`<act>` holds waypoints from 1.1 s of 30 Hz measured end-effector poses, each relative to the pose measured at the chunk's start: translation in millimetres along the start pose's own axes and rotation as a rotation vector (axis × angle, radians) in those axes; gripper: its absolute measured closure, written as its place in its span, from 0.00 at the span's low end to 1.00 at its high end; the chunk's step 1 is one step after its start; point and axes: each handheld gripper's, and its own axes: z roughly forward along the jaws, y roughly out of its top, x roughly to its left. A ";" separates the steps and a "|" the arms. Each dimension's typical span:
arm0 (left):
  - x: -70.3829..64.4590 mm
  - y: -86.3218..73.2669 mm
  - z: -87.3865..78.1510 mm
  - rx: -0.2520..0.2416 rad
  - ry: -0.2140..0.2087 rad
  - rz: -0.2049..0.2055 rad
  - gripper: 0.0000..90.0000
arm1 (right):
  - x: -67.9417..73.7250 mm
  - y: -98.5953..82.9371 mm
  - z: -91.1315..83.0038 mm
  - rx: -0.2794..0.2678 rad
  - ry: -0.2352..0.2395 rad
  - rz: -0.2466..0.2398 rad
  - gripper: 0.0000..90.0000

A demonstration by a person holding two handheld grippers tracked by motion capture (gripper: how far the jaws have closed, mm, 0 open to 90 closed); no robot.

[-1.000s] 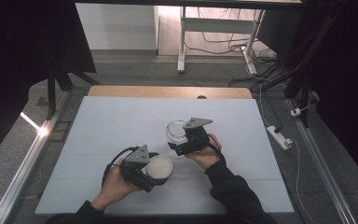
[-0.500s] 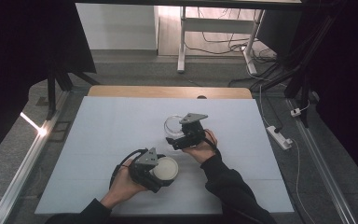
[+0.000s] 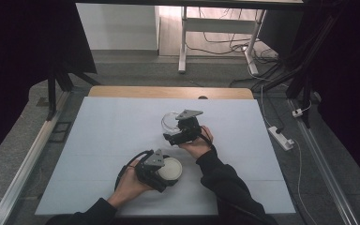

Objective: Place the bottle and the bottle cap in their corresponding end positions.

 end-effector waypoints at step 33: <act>15.1 -0.5 31.2 0.125 0.056 -0.002 0.09 | -10.9 -1.7 25.6 0.030 -0.050 -0.008 0.07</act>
